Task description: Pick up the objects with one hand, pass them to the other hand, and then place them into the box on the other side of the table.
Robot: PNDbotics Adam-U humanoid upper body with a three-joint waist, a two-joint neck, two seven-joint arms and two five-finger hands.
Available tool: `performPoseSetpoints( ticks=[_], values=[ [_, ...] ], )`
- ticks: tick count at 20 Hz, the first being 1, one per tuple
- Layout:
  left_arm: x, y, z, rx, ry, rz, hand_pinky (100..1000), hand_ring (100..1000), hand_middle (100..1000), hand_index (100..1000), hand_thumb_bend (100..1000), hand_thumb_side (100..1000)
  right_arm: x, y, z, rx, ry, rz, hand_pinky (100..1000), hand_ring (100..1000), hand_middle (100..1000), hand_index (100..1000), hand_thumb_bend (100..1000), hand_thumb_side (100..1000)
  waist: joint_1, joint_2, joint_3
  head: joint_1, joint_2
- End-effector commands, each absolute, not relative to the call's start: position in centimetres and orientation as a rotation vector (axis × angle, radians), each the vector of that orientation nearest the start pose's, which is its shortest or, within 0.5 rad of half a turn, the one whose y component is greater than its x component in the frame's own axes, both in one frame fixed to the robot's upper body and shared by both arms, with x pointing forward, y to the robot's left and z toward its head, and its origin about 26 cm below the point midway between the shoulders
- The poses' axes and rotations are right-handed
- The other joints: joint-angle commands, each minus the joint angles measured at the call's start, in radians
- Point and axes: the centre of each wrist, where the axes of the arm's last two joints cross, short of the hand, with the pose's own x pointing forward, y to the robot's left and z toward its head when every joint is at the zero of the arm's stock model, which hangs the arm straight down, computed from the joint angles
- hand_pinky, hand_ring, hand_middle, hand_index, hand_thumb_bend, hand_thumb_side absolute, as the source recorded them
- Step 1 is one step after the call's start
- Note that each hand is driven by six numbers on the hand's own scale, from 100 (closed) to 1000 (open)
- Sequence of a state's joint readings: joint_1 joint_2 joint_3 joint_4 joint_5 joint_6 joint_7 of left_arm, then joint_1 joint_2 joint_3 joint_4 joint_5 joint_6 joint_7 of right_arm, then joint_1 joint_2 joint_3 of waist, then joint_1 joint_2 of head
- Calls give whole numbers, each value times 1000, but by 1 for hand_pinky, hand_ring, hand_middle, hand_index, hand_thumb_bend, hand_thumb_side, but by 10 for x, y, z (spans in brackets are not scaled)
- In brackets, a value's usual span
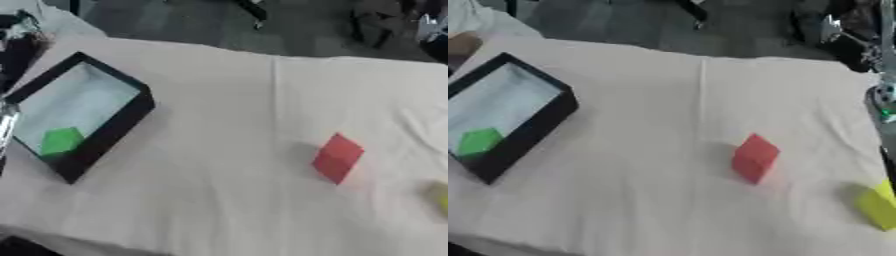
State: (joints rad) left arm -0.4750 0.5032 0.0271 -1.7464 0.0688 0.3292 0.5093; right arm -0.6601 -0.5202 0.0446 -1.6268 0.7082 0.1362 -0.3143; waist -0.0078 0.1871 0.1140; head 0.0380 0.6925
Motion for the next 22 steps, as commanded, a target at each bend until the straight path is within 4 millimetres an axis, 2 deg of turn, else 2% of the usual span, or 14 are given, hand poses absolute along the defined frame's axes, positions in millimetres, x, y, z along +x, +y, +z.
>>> performPoseSetpoints(
  ticks=[1, 4, 5, 7, 10, 14, 18, 22],
  values=[
    [337, 286, 237, 488, -2097, 157, 748, 889, 803, 782, 110, 655, 377, -291, 278, -1338, -2119, 487, 826, 776, 774, 832, 100, 306, -3, -17, 0, -24, 1],
    [331, 278, 235, 389, -2121, 152, 747, 890, 813, 791, 128, 655, 379, -300, 283, -1234, -2024, 547, 860, 831, 840, 902, 100, 612, -9, -18, -2, -49, 3],
    [330, 275, 234, 368, -2124, 145, 747, 889, 817, 792, 134, 654, 380, -305, 285, -1191, -1981, 585, 865, 840, 851, 914, 100, 629, -11, -18, -2, -58, 5],
    [327, 272, 231, 338, -2123, 129, 747, 891, 826, 793, 147, 643, 381, -317, 290, -1109, -1899, 658, 868, 844, 854, 922, 100, 619, -16, -19, -5, -74, 11],
    [326, 269, 226, 314, -2111, 116, 749, 895, 833, 793, 158, 642, 382, -341, 298, -1044, -1766, 757, 862, 842, 839, 907, 100, 546, -24, -21, -12, -91, 15],
    [325, 268, 220, 297, -2105, 93, 752, 902, 849, 807, 171, 643, 380, -367, 306, -1022, -1562, 926, 863, 856, 839, 897, 100, 582, -33, -25, -20, -102, 13],
    [325, 268, 217, 294, -2116, 55, 757, 917, 890, 840, 187, 634, 379, -394, 305, -978, -1358, 1045, 873, 883, 860, 910, 100, 628, -40, -30, -28, -102, 6],
    [325, 269, 213, 304, -2124, 8, 760, 923, 900, 848, 181, 635, 380, -418, 303, -917, -1198, 1139, 891, 916, 889, 929, 100, 603, -44, -33, -35, -103, 6]
  ],
)
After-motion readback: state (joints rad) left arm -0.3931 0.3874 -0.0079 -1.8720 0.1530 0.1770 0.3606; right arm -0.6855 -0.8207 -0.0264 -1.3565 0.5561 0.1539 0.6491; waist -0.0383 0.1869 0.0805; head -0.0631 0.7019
